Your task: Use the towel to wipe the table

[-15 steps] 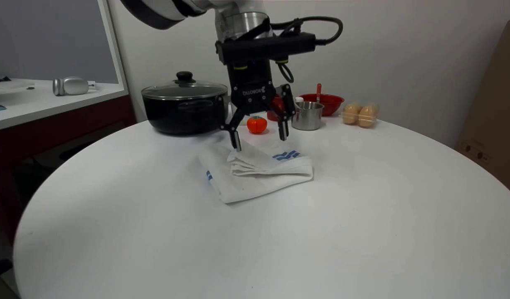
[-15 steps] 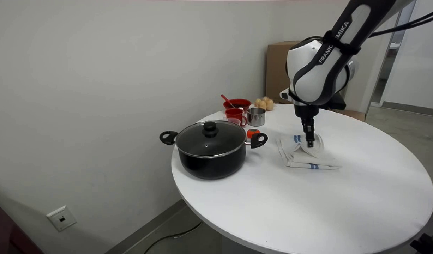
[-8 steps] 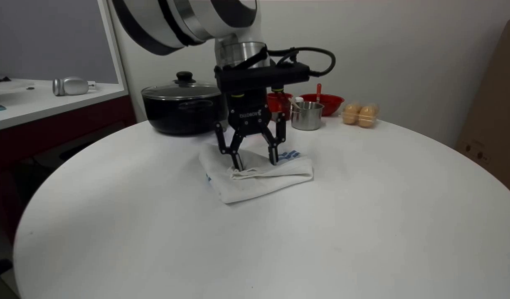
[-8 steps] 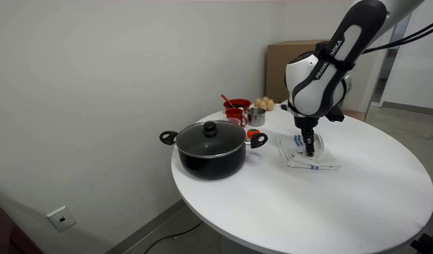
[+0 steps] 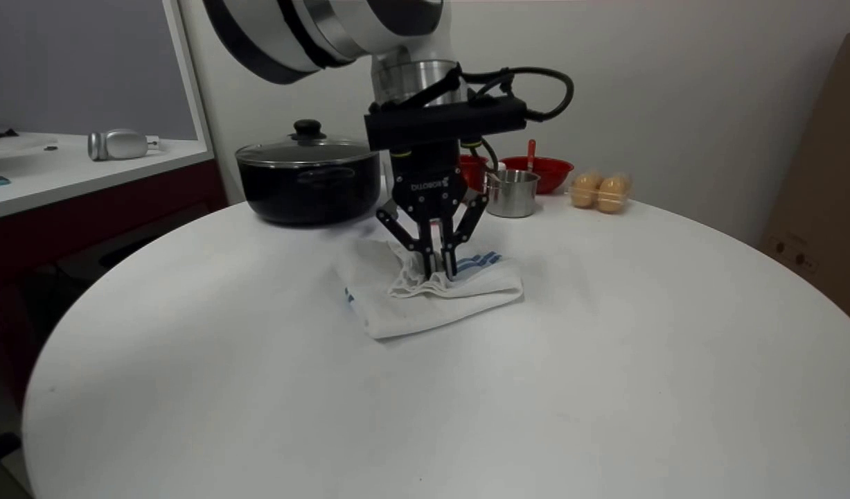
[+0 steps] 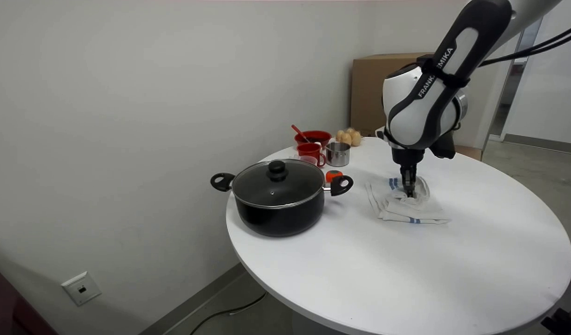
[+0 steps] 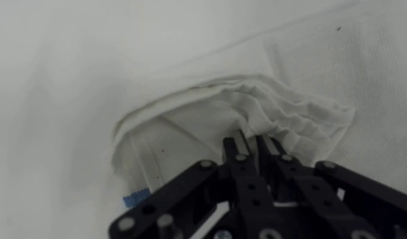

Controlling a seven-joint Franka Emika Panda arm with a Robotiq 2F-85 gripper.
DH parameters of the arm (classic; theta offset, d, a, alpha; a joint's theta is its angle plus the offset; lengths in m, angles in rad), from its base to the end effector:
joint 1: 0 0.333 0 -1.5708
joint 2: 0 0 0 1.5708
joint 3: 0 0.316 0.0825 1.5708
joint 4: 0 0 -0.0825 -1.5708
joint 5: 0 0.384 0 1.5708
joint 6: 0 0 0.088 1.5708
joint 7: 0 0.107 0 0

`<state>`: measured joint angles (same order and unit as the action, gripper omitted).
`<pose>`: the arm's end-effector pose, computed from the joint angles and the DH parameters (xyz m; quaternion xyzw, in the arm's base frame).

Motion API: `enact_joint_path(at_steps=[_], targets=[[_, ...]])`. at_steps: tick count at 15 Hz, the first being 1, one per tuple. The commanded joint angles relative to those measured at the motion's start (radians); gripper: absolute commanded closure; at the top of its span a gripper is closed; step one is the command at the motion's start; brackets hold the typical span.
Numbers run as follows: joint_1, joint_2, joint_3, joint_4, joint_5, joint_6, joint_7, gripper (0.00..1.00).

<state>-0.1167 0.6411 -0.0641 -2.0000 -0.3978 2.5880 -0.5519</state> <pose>0.5844 -0.0998 0.1278 0.9275 0.3536 -0.0686 0.1005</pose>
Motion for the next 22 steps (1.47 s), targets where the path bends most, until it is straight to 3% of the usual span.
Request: enact_joint_path(at_steps=[1,7,12,18,22], targets=[[-0.043,0.003,-0.023,0.008,0.035,-0.004,0.066,1.00],[-0.118,0.058,-0.129,0.085,0.026,-0.008,0.142,0.99],[-0.156,0.076,-0.163,0.100,0.021,-0.011,0.171,0.99],[-0.083,-0.039,-0.120,-0.150,-0.051,0.071,0.150,0.99],[-0.063,-0.170,-0.042,-0.358,-0.064,0.103,0.069,0.99]])
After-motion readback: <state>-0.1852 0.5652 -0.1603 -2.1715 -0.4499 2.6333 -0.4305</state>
